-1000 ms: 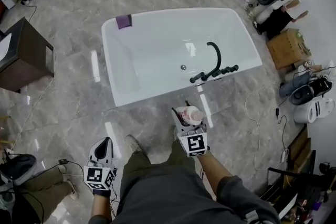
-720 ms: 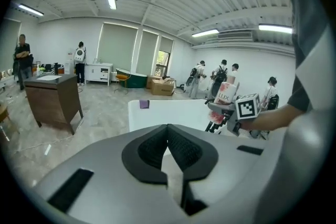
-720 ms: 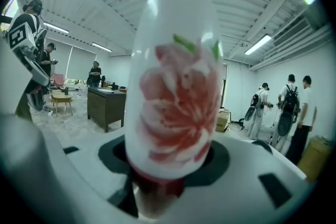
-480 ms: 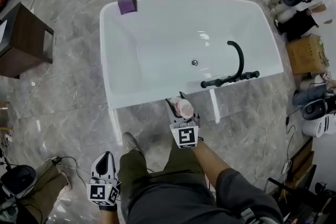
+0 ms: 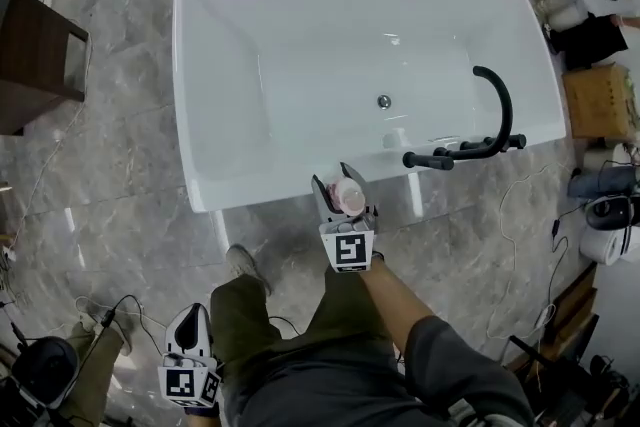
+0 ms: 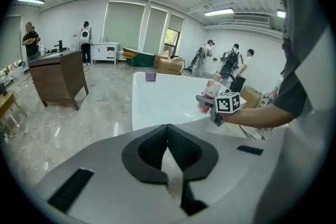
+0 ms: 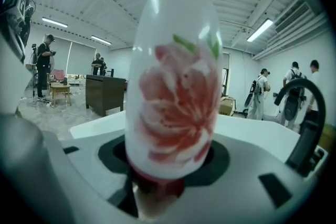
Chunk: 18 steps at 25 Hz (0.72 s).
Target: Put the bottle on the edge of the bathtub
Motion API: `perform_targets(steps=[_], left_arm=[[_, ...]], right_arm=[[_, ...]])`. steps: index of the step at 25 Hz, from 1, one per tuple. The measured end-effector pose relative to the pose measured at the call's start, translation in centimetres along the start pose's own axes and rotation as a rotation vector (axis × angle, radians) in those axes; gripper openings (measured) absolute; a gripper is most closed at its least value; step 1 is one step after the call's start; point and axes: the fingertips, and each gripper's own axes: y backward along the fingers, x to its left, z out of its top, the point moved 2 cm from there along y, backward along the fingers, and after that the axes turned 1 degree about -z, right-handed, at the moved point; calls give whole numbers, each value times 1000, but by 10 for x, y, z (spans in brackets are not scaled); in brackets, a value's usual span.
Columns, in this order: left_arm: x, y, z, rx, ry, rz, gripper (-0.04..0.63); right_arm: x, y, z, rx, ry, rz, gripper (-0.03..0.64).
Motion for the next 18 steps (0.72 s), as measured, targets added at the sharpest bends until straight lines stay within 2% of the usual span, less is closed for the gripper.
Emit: perform_targets(steps=[8,13,18], left_arm=[[17,-36,-3,40,-1,12,0],[22,-49,-4,58,-7,10,0],[28,-56,-11,76,-16,11,0]], right_arm=[[-4,-37,-29,-10,-2,-10,229],[-4,-42,-40,4,24,-2,229],[-2,-43,-50,-21,4,1,229]])
